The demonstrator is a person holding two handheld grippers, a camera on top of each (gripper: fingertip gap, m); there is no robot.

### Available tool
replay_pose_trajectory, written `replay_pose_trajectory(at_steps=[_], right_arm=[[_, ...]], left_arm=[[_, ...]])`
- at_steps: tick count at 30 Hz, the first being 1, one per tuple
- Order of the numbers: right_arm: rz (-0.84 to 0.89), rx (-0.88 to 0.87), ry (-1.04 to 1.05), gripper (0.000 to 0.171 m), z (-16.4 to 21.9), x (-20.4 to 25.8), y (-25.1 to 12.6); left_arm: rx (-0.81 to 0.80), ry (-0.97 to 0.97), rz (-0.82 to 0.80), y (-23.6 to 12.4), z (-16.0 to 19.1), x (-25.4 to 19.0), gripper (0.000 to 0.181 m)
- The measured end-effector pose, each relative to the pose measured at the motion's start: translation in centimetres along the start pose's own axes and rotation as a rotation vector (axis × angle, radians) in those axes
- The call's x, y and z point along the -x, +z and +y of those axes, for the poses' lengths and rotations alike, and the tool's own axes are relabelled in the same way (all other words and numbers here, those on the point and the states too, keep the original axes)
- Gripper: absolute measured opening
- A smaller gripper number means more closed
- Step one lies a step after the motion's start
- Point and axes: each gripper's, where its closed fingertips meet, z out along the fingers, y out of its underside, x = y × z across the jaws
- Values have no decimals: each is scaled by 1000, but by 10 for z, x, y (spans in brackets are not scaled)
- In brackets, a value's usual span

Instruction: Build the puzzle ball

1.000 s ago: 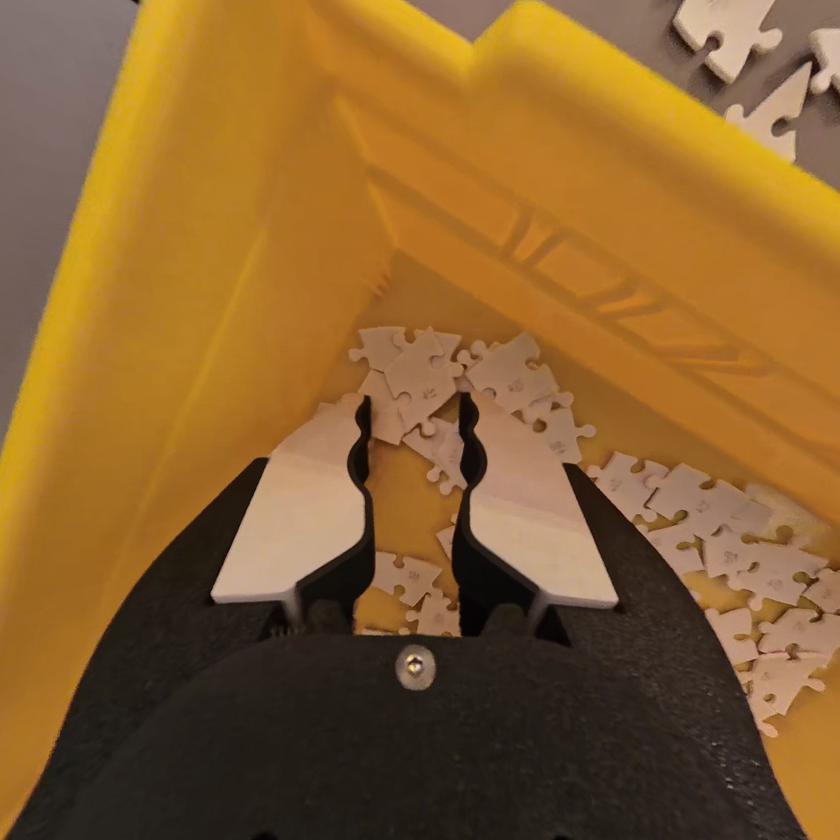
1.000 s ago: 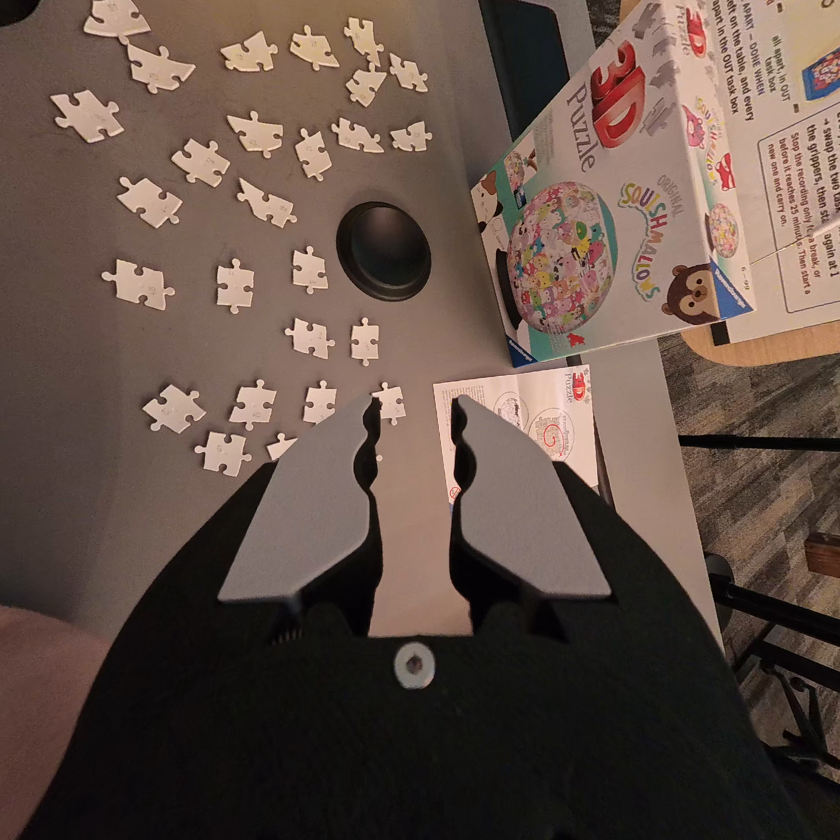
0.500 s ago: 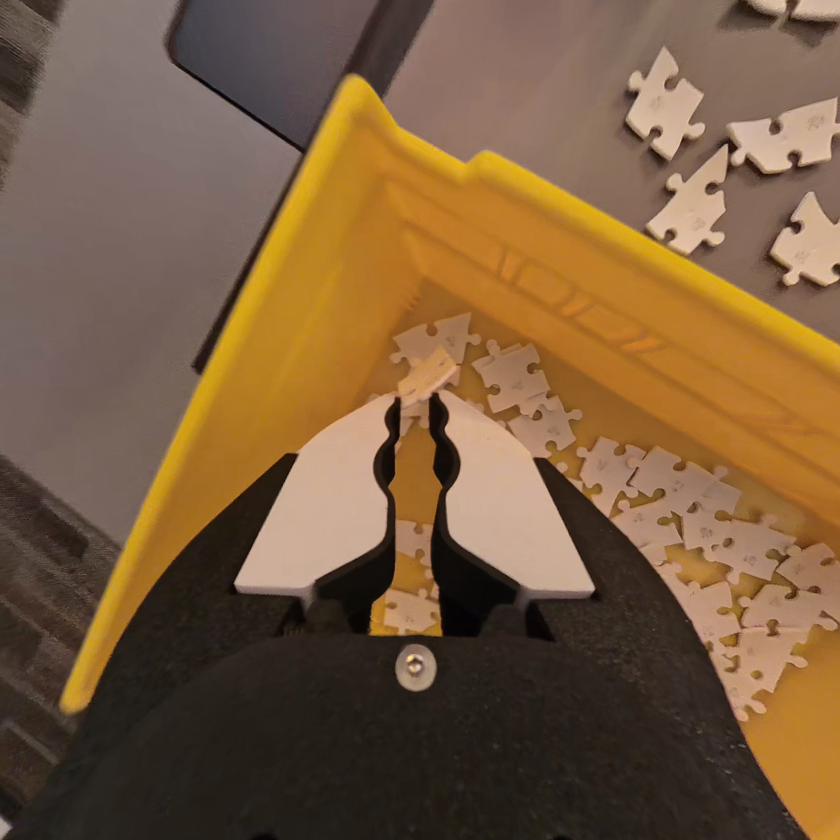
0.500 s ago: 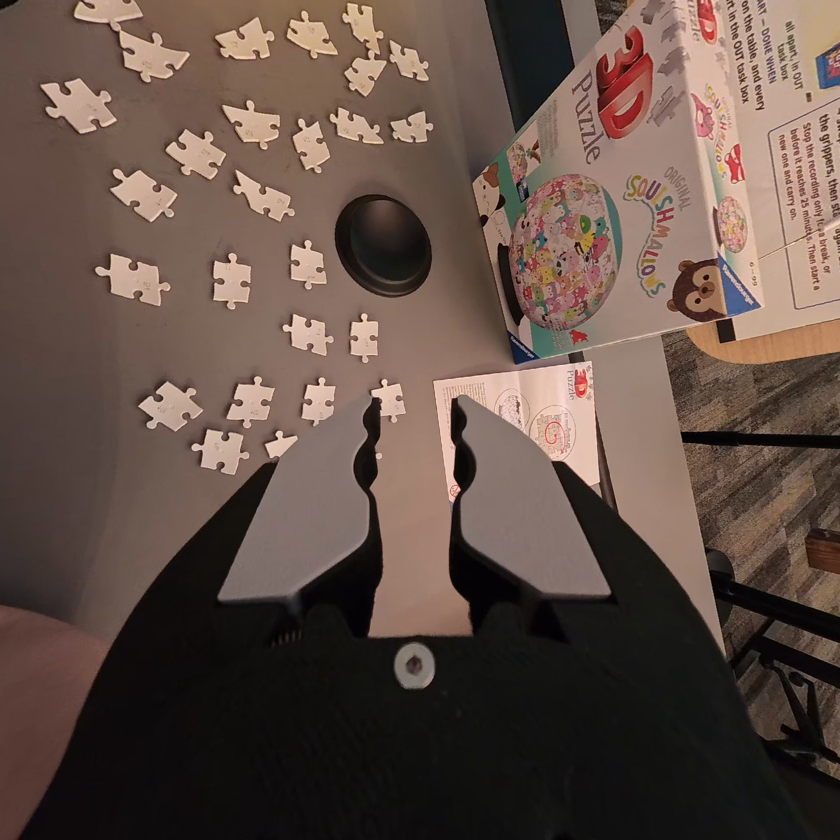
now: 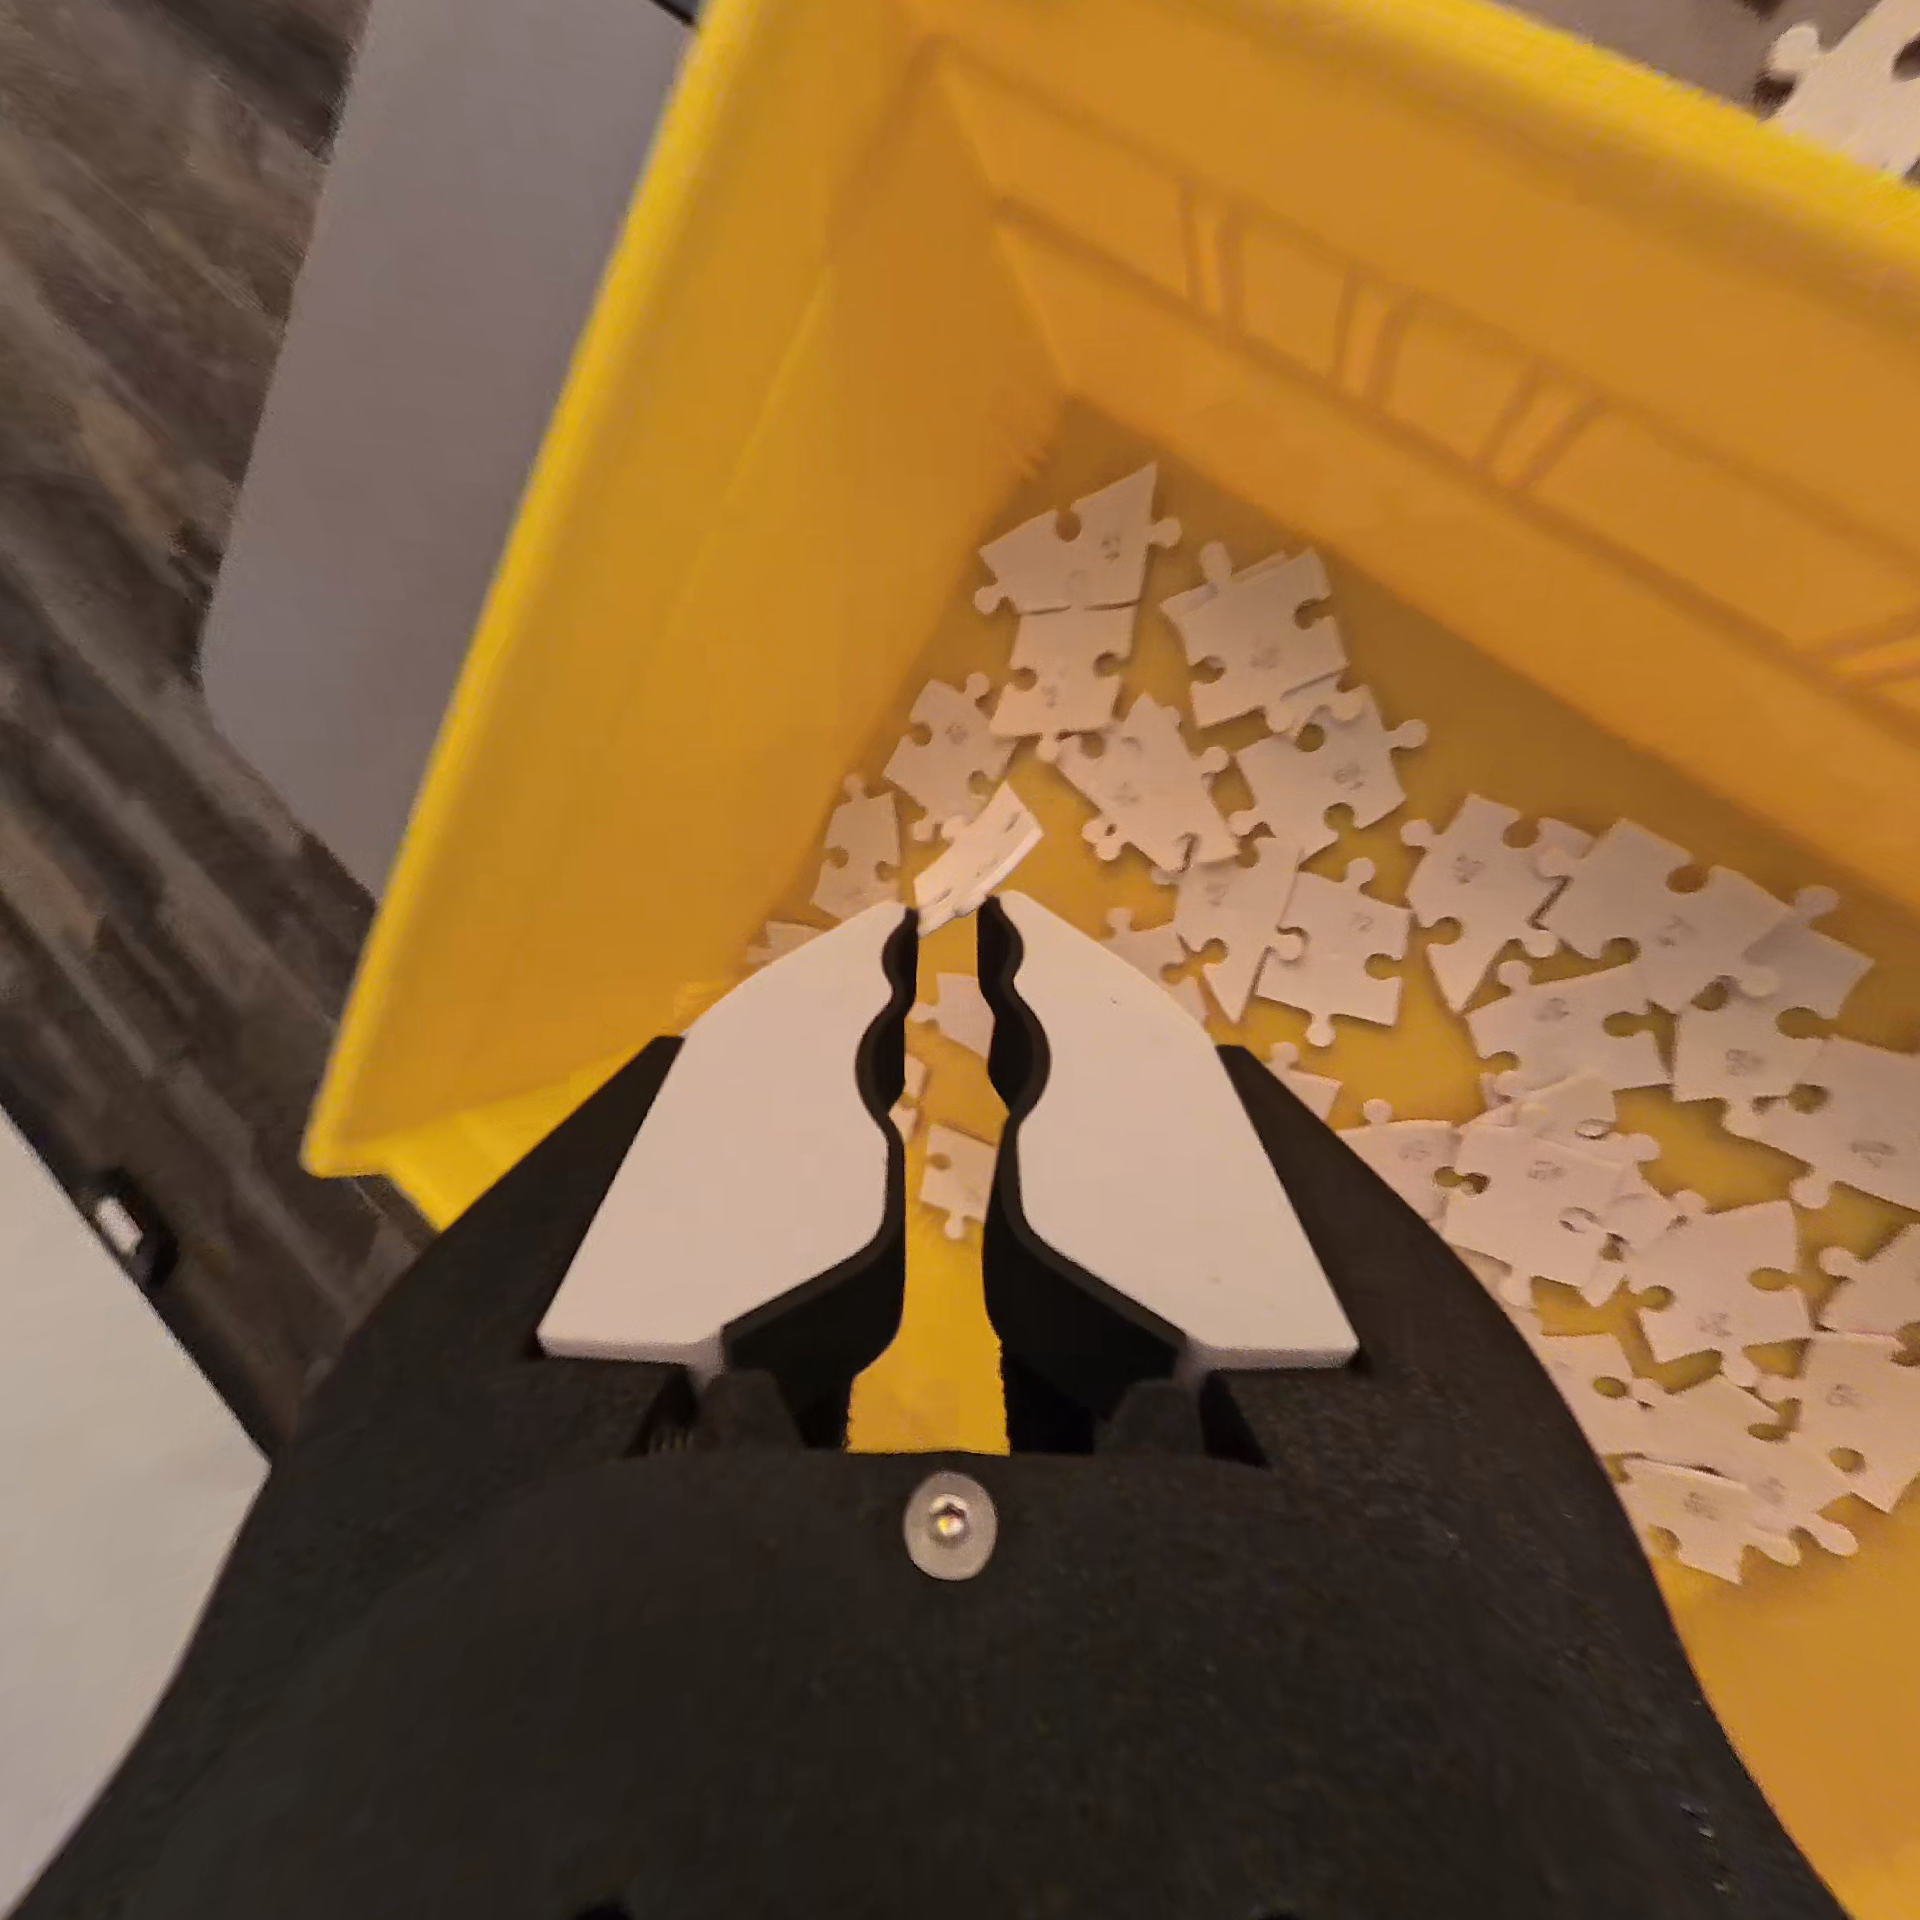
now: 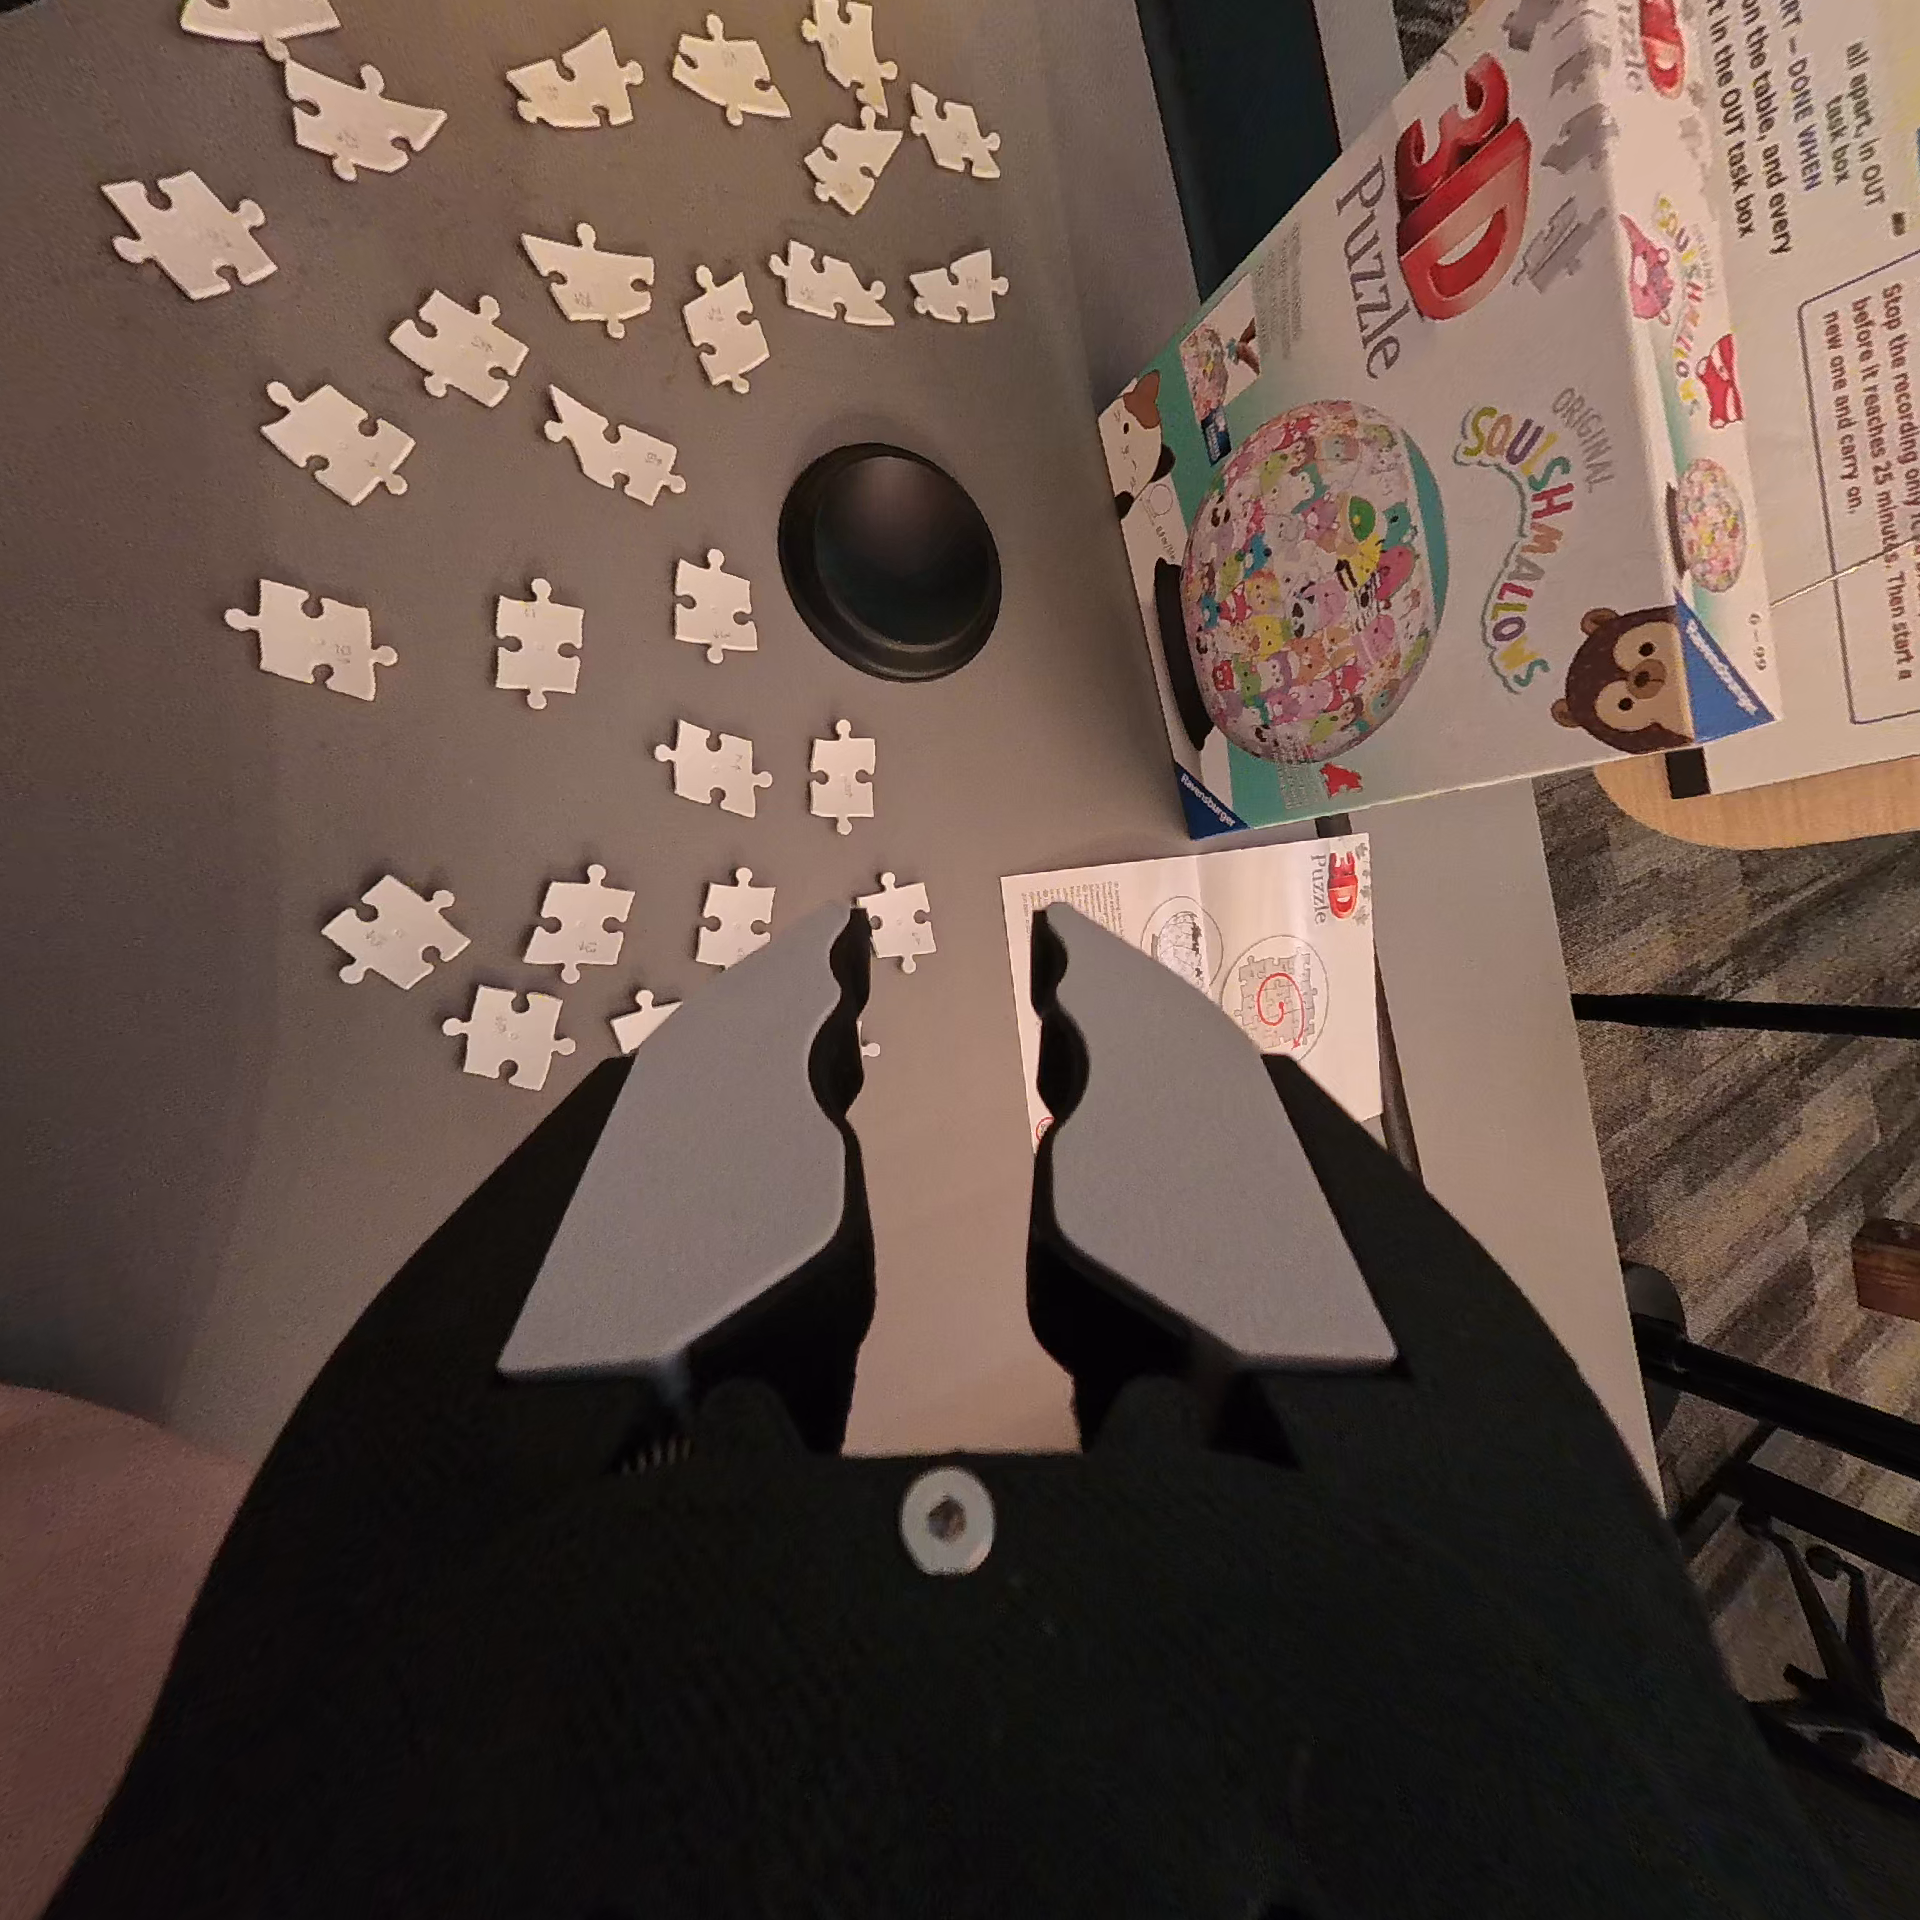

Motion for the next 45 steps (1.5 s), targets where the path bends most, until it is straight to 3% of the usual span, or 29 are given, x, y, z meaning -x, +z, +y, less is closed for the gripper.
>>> replay_pose_trajectory(at_steps=[9, 11, 15, 18, 24, 27, 30, 33, 39, 45], right_arm=[[-6, 8, 1, 31, 0, 1, 2], [-7, 14, 5, 31, 2, 0, 4], [-11, 19, 9, 31, 2, 0, 5], [-15, 21, 10, 31, 2, 0, 7], [-23, 23, 1, 31, 0, 3, 8], [-27, 26, 6, 31, 2, 3, 9], [-28, 36, 10, 31, 4, 2, 10], [-28, 31, 7, 31, 3, 2, 9], [-34, 22, 0, 31, 0, 3, 11], [-36, -38, 17, 31, -17, 0, 20]], left_arm=[[181, -50, -45, 34, 28, -11, 5], [191, -72, -18, 35, 29, -15, 21], [59, -150, 44, 28, 4, -13, 41], [-56, -165, 152, 26, -23, -18, 40], [32, -154, 222, 56, -23, -22, 47], [33, -157, 235, 60, -27, -24, 44], [39, -146, 246, 60, -26, -25, 28], [38, -130, 238, 60, -27, -25, 28], [4, -111, 170, 45, -28, -16, 28], [-142, -117, 65, -10, -37, -6, 27]])
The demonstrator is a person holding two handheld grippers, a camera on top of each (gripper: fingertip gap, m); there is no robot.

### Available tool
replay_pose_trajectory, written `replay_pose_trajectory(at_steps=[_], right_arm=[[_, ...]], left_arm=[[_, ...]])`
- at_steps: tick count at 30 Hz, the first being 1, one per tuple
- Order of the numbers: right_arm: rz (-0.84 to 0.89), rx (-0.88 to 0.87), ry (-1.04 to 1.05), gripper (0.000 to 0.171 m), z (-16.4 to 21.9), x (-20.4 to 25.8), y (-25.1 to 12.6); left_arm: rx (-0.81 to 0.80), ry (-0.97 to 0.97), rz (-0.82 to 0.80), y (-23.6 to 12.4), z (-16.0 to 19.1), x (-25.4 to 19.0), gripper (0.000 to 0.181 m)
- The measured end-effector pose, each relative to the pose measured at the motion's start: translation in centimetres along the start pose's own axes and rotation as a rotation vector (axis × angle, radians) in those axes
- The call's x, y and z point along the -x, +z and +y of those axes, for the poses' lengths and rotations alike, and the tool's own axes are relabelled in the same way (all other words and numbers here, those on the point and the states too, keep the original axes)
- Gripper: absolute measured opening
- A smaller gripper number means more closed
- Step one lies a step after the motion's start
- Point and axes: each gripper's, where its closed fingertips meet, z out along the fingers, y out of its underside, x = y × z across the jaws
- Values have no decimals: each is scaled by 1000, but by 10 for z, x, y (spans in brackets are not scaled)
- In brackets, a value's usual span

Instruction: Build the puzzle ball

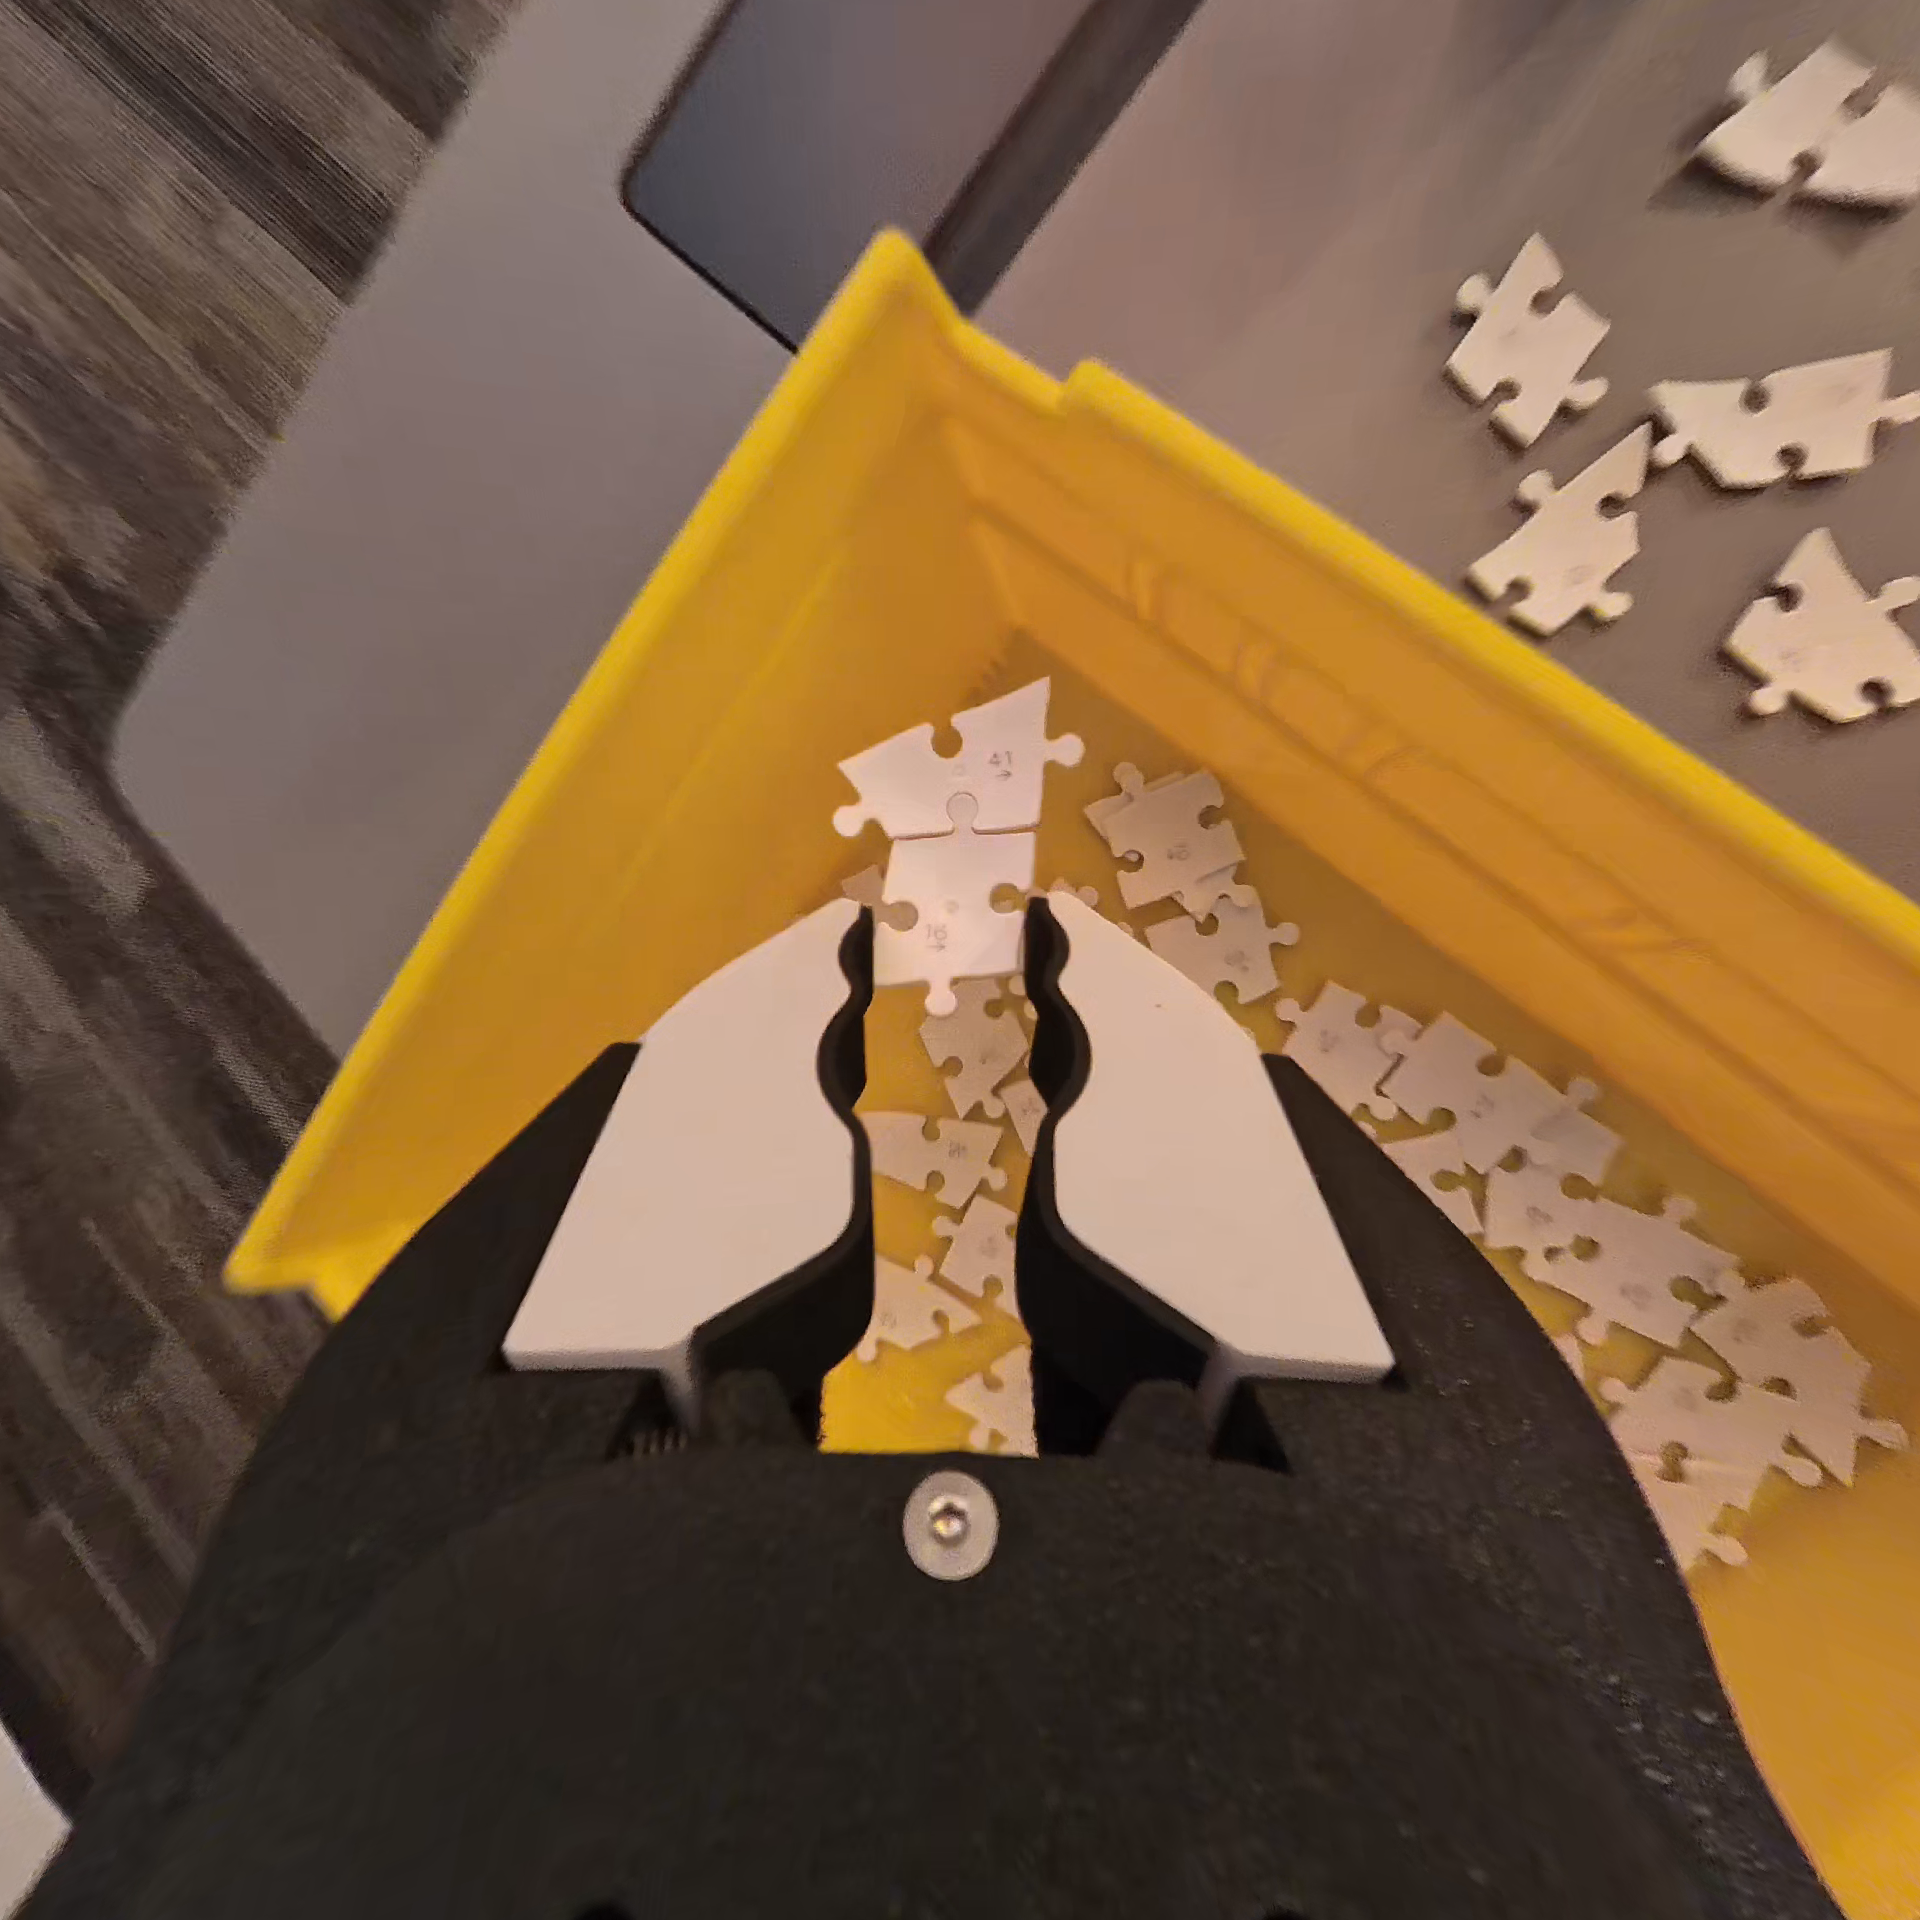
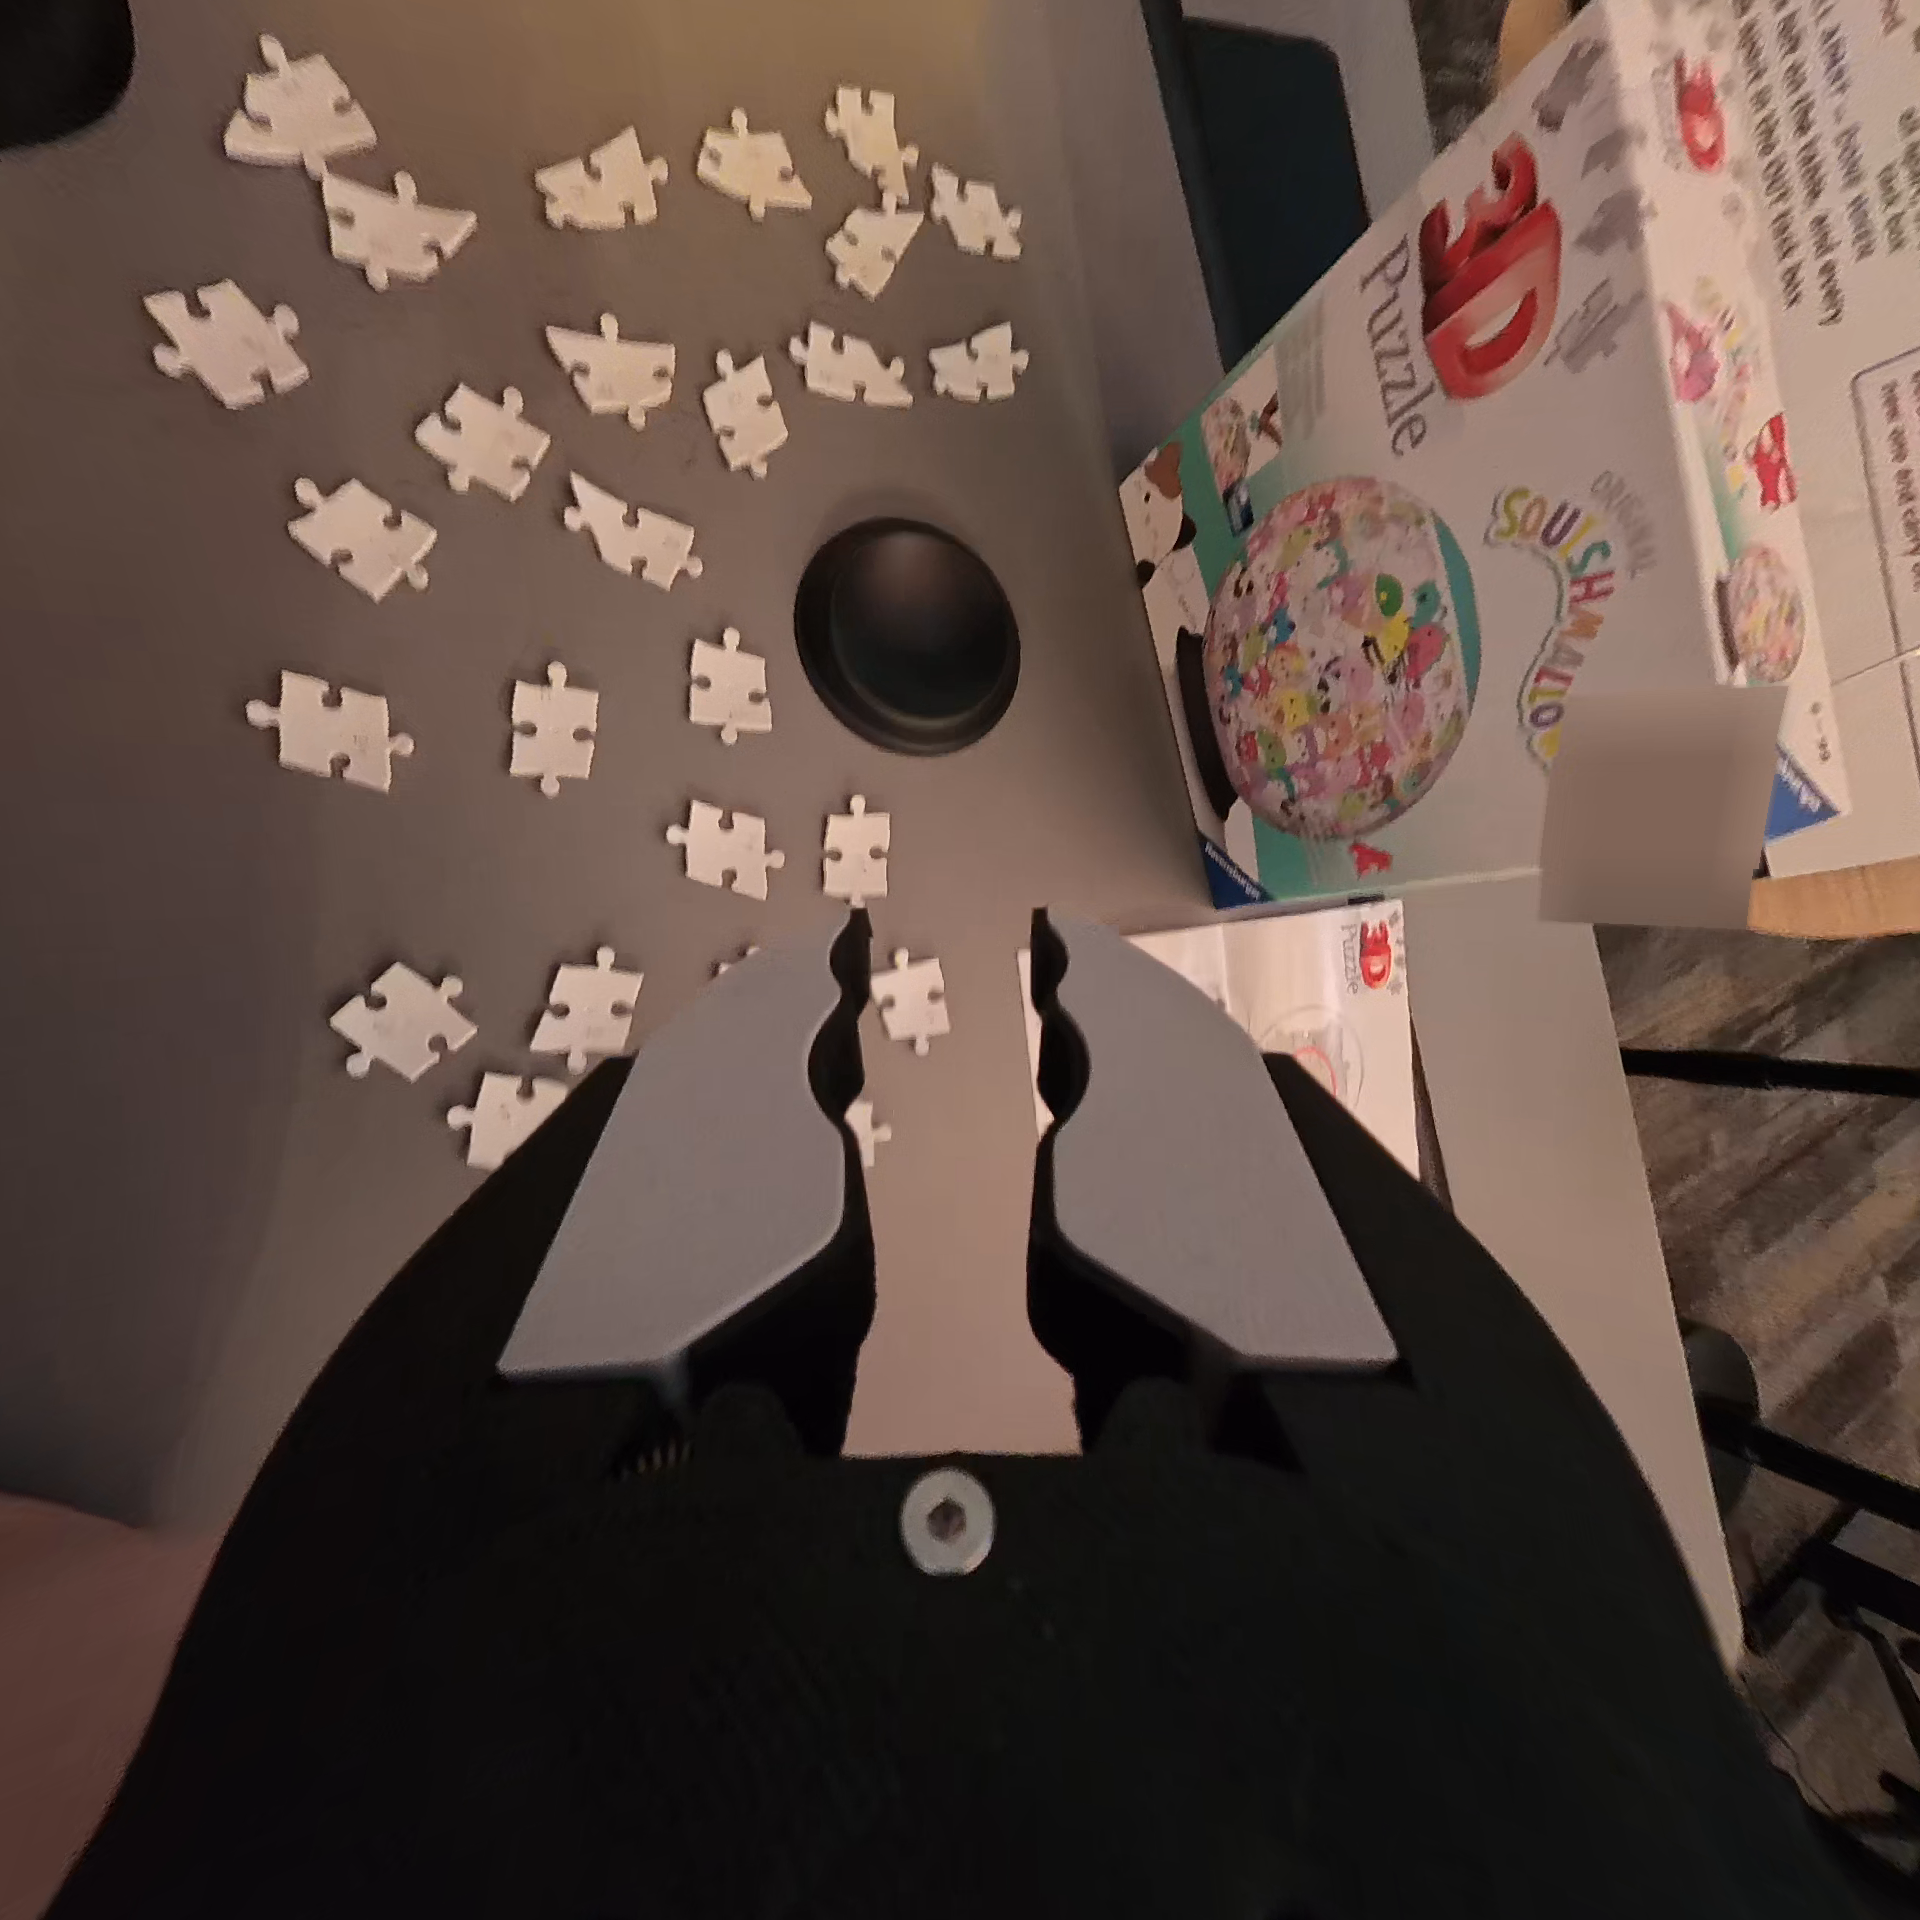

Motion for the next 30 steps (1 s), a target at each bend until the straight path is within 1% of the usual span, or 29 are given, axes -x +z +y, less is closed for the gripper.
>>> replay_pose_trajectory(at_steps=[3, 5, 7, 10, 12, 14, 16, 18, 20, 24, 26, 29, 30], right_arm=[[13, -124, 58, 32, -30, -9, 9], [-30, -270, 139, 34, -64, -9, 17], [-138, -447, 281, 34, -108, -2, 26], [-340, -645, 463, 35, -168, 9, 37], [-434, -708, 553, 36, -193, 12, 44], [-530, -728, 624, 38, -209, 17, 46], [-568, -742, 678, 38, -215, 19, 43], [-547, -730, 691, 38, -212, 21, 42], [-541, -718, 713, 38, -209, 23, 42], [-609, -672, 748, 35, -202, 35, 44], [-670, -653, 755, 28, -199, 42, 43], [-774, -665, 766, 9, -197, 50, 37], [-793, -675, 774, 6, -197, 50, 35]], left_arm=[[-109, 55, -63, -38, -19, -13, 27], [-175, 91, -75, -63, -34, -32, 27], [-234, 140, -88, -86, -51, -54, 27], [-312, 212, -82, -115, -78, -95, 27], [-347, 279, -96, -131, -93, -123, 27], [-368, 351, -109, -143, -106, -149, 27], [-378, 398, -115, -152, -115, -169, 27], [-385, 425, -108, -158, -123, -185, 27], [-386, 451, -112, -161, -128, -195, 27], [-378, 485, -119, -162, -136, -209, 27], [-375, 501, -132, -162, -140, -213, 27], [-371, 515, -131, -163, -143, -219, 27], [-367, 520, -132, -162, -144, -220, 27]])
